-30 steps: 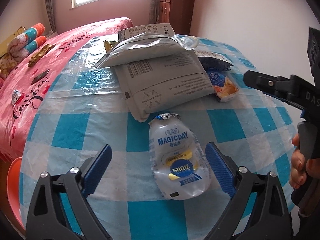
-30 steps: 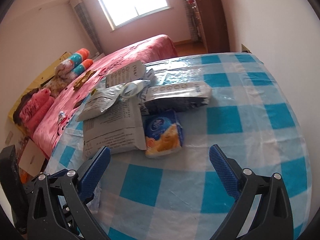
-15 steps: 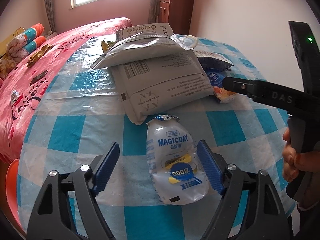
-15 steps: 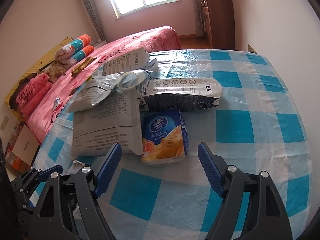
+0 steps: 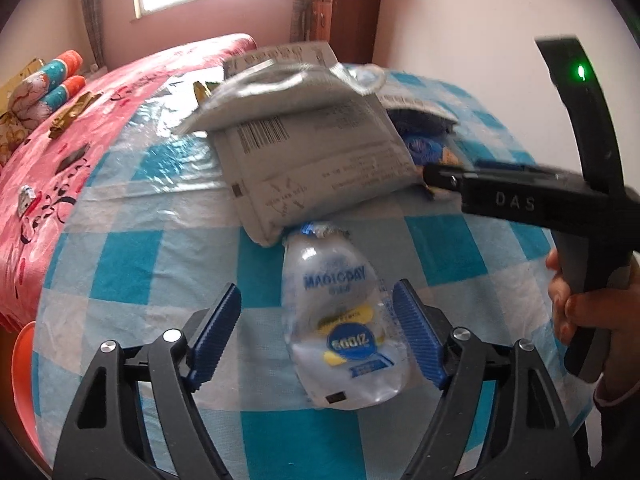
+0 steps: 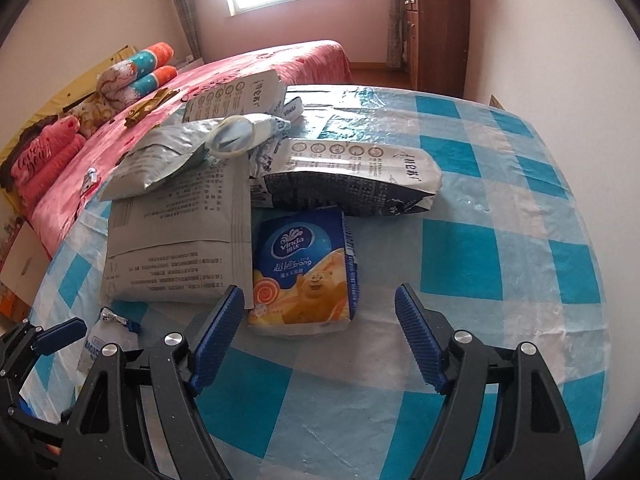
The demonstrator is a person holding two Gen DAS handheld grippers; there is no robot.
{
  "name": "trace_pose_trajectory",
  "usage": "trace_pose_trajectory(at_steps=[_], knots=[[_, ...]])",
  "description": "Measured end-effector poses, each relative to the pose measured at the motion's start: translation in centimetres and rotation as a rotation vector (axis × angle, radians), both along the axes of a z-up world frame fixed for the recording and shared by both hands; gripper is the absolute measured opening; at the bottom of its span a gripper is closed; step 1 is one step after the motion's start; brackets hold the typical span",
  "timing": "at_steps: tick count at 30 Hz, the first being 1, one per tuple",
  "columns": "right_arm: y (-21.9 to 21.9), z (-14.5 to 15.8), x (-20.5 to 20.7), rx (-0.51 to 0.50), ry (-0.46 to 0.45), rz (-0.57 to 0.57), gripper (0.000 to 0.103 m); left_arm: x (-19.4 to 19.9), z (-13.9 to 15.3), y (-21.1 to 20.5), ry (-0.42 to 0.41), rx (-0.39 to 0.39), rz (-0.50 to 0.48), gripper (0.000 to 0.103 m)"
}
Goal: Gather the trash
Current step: 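Close the left gripper on the white MAGICDAY bottle while the right gripper approaches the tissue pack, then lift the bottle with the left gripper while the right gripper grasps the Vinda tissue pack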
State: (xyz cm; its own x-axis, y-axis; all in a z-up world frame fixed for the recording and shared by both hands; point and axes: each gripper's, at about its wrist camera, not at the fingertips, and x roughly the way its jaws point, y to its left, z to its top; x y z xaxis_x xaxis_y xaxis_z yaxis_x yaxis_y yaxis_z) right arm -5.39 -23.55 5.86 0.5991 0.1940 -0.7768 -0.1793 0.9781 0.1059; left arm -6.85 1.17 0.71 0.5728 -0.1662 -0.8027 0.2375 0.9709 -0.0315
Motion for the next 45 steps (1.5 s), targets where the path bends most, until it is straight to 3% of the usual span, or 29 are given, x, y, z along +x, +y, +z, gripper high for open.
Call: trace_pose_trajectory(at_steps=[4,8,11,14,18,22,28,45], knots=[[0.9,0.0,0.2,-0.06,-0.015,0.023,0.078,-0.6,-0.5,-1.1,-0.026,0.081,-0.027,0.081],[1.0,-0.5,0.6,-0.074,-0.005,0.038,0.077,-0.7,-0.5,-0.8,-0.026,0.071,-0.024,0.081],[0.3,-0.7,0.6,-0.034,-0.002,0.039,0.072,-0.6,-0.4,-0.4,-0.033,0.064,-0.009,0.072],[0.2,-0.6,0.4,-0.029,-0.007,0.037,0.061,-0.6,-0.1,0.2,-0.034,0.047,0.003,0.063],[0.3,-0.5,0.0,-0.028,-0.013,0.041,0.048,-0.5,0.0,0.8,-0.029,0.01,0.007,0.062],[0.3,-0.3,-0.8,-0.029,-0.02,0.025,0.028,-0.8,0.1,1.3,-0.027,-0.018,0.007,0.062],[-0.7,0.1,-2.4,0.005,-0.034,-0.011,0.017,-1.2,0.4,2.4,-0.033,-0.06,0.016,0.062],[0.7,4.2,-8.1,0.095,-0.112,0.019,0.011,-2.9,2.6,5.8,-0.101,-0.157,0.053,0.062]])
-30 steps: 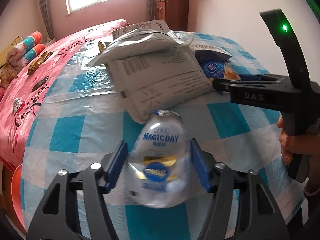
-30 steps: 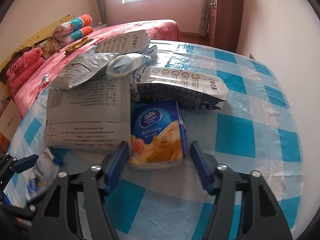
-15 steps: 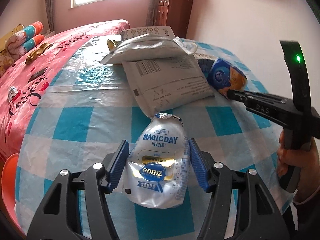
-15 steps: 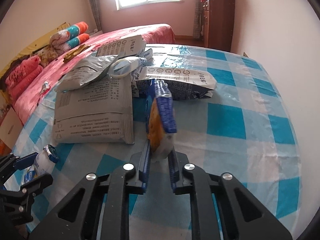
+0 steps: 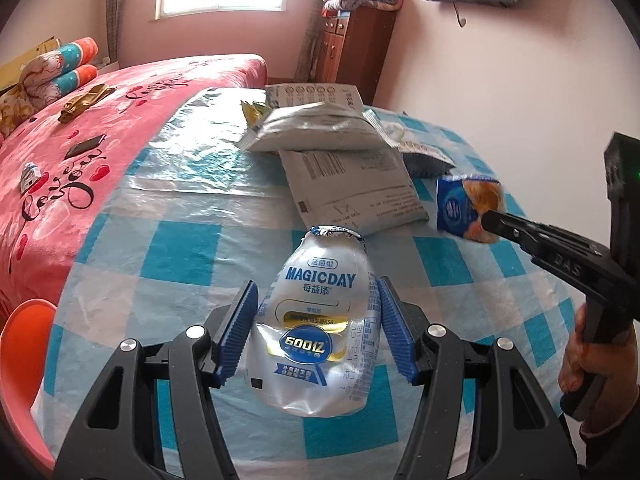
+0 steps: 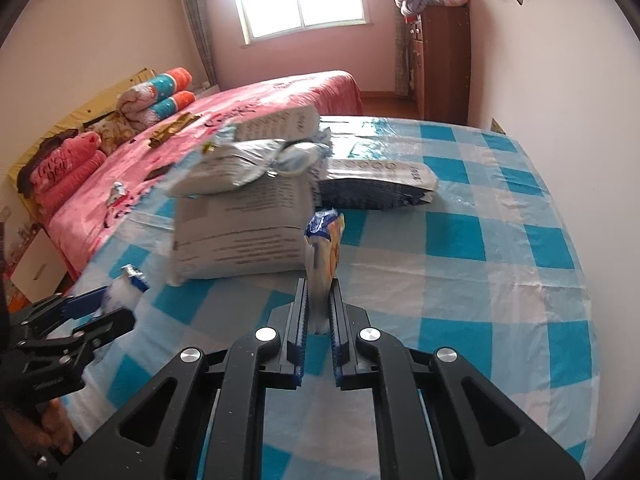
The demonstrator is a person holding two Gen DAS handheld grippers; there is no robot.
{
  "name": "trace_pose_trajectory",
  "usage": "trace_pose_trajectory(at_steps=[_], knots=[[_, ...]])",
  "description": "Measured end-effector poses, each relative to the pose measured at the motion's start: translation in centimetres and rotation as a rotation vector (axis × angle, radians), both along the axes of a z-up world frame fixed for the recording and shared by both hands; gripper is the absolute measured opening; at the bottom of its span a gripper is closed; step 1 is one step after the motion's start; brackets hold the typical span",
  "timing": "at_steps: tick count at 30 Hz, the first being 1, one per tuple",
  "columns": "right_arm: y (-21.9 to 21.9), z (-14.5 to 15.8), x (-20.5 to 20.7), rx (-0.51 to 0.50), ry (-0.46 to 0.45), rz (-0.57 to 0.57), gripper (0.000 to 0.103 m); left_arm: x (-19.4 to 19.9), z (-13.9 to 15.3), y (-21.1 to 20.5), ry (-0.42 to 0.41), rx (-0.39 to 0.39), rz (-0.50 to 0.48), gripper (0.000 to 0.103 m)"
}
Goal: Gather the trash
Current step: 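Lift the bottle with the left gripper while the right gripper grasps the Vinda tissue pack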
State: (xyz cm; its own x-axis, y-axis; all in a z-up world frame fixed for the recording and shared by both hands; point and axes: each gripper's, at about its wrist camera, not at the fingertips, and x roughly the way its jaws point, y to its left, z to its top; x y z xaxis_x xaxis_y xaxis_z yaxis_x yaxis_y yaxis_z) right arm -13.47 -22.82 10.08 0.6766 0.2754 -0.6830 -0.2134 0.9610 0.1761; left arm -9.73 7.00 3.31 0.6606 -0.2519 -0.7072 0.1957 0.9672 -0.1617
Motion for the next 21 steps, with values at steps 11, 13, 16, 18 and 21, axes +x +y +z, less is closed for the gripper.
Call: trace_pose_trajectory(at_steps=[11,13,16,18,21], knots=[[7.5,3.4,-1.7,0.086,-0.017,0.202,0.008,-1.8,2.3,5.6,-0.073,-0.019,0.113,0.062],[9.8,4.0,-1.7,0.104,-0.014,0.26,0.008,-2.3,2.6,7.5,-0.083,-0.021,0.156,0.062],[12.8,4.9,-1.7,0.12,-0.014,0.335,0.008,-3.2,3.1,10.3,-0.1,-0.023,0.216,0.062],[15.4,5.3,-1.8,0.066,-0.038,0.383,0.008,-3.9,3.4,12.4,-0.11,-0.016,0.27,0.062],[16.9,4.3,-1.4,0.033,0.008,0.421,0.008,-4.6,3.3,14.9,-0.109,-0.017,0.327,0.062]])
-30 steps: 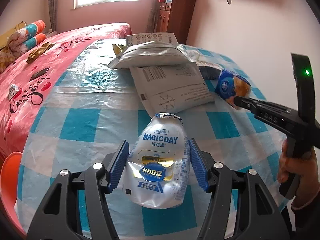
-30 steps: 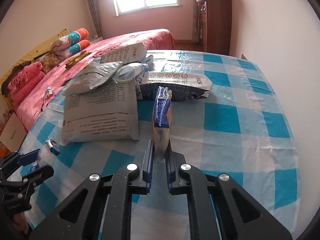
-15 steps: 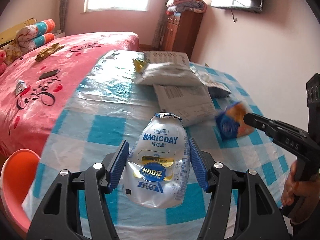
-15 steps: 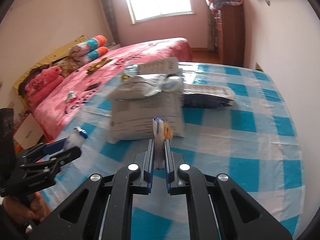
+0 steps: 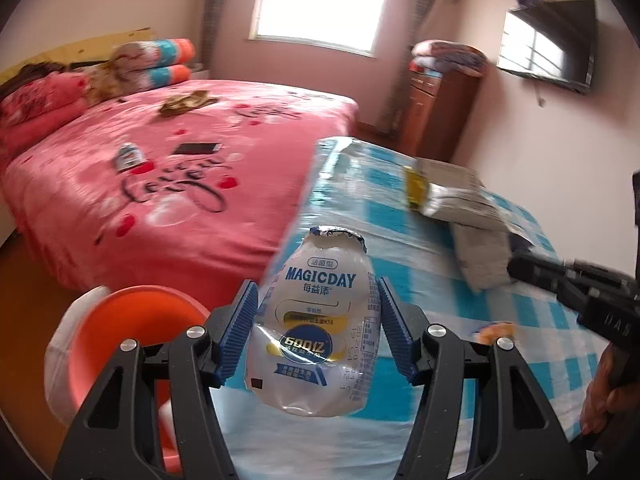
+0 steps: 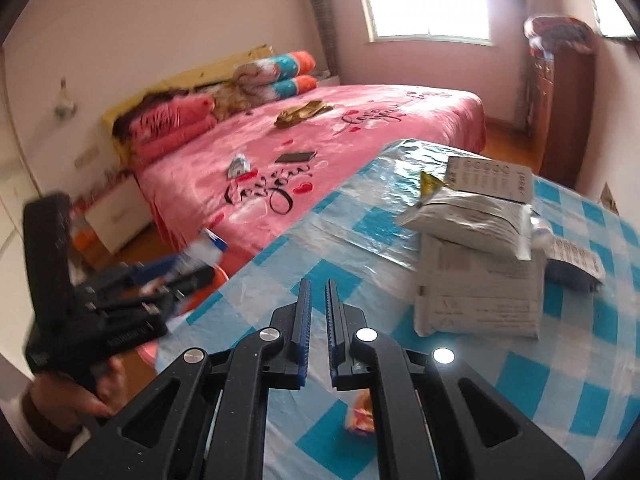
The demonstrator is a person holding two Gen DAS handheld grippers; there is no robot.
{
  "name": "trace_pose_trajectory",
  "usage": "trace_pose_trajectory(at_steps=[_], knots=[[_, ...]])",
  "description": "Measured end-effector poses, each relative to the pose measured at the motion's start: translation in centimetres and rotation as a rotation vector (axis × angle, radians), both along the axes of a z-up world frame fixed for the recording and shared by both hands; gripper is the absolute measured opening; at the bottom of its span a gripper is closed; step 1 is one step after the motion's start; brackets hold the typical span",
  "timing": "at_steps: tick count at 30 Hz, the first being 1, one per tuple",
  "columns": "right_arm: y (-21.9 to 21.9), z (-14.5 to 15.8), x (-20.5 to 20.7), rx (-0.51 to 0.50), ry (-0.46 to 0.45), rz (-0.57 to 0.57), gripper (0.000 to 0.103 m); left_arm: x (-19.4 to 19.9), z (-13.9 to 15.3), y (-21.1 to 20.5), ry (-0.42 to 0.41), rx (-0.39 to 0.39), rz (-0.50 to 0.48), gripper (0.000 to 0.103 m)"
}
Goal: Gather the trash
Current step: 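Lift the bottle with the left gripper while the right gripper grasps the Vinda tissue pack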
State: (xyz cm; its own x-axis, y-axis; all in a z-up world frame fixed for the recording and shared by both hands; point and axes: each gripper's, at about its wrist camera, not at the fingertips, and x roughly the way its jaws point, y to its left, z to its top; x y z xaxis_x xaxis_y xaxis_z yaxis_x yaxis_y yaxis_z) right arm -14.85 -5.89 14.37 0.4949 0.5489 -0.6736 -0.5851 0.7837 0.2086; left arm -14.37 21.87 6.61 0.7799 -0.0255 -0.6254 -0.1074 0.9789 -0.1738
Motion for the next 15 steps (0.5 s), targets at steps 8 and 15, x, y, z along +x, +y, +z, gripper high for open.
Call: trace_pose_trajectory(at_steps=[8,15], knots=[[-6.1,-6.3,0.8,-0.091,0.118,-0.222,0.085,0.0,-1.2,1.9,0.017,-0.009,0.018,0.062],[-6.4,-8.3,0.0,-0.055,0.164,-0.226,0.095,0.8,-1.7,-0.5,0.021,-0.022,-0.057,0.062]])
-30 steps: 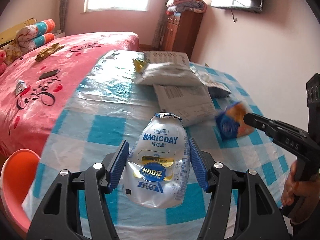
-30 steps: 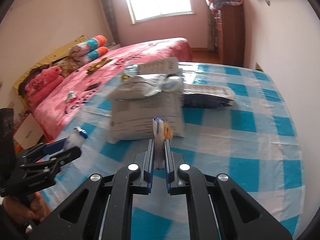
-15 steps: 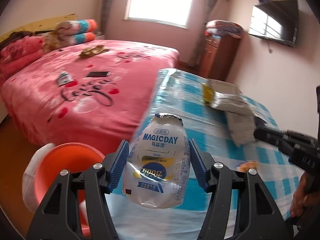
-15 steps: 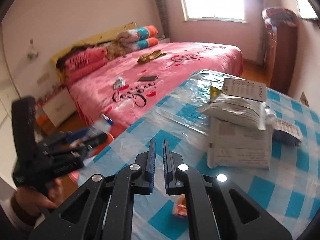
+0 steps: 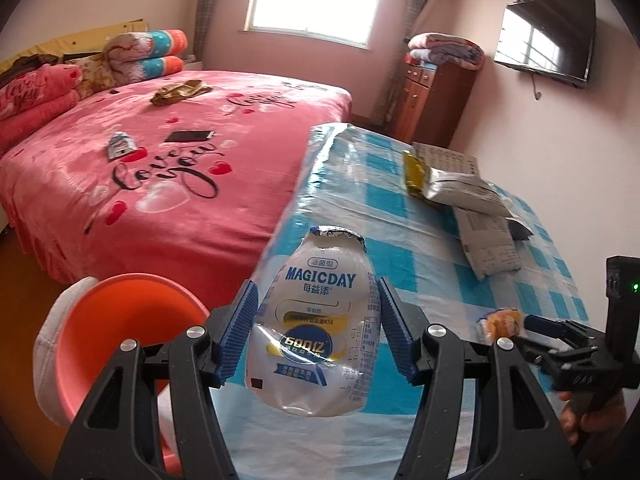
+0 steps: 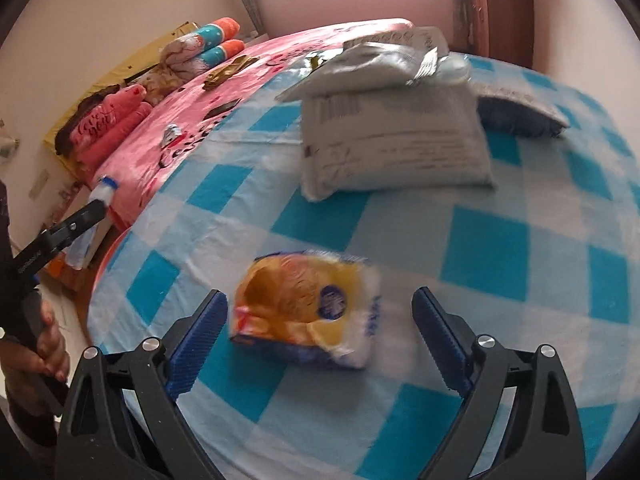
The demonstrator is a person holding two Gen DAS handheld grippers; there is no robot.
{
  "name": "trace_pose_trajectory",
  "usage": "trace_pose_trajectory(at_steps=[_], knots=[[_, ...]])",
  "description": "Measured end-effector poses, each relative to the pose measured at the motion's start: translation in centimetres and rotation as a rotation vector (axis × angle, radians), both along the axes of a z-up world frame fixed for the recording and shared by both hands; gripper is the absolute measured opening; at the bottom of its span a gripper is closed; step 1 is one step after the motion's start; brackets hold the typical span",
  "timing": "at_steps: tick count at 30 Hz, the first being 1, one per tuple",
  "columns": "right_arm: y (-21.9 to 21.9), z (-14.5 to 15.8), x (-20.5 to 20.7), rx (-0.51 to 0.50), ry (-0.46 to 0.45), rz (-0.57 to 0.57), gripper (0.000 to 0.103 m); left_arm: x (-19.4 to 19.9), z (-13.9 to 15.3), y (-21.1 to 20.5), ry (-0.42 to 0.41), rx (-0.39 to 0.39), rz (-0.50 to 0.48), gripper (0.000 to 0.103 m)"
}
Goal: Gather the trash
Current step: 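Lift the bottle with the left gripper while the right gripper grasps the Vinda tissue pack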
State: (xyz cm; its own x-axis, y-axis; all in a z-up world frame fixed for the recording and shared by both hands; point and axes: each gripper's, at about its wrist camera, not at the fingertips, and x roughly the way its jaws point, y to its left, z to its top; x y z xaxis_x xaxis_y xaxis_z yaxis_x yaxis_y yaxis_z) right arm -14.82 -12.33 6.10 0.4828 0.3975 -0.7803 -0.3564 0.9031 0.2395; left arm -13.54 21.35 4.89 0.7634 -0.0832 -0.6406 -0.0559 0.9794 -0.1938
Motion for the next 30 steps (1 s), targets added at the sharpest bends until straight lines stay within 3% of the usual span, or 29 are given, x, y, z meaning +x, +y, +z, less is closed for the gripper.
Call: trace_pose_trajectory(at_steps=[12,15,30], knots=[[3.4,-0.7,-0.2,-0.146,-0.064,0.019,0.095,-0.2,-0.7,-1.3,0.028,-0.004,-0.029,0.062],[4.1,-0.6,-0.3,-0.202,-0.094,0.023,0.081,-0.1,-0.8,-1.5,0.032,-0.006,-0.034,0.062],[3.7,-0.5,-0.6,-0.188,-0.1,0.031,0.069,-0.2,-0.8,-1.6,0.032,-0.009,-0.035,0.062]])
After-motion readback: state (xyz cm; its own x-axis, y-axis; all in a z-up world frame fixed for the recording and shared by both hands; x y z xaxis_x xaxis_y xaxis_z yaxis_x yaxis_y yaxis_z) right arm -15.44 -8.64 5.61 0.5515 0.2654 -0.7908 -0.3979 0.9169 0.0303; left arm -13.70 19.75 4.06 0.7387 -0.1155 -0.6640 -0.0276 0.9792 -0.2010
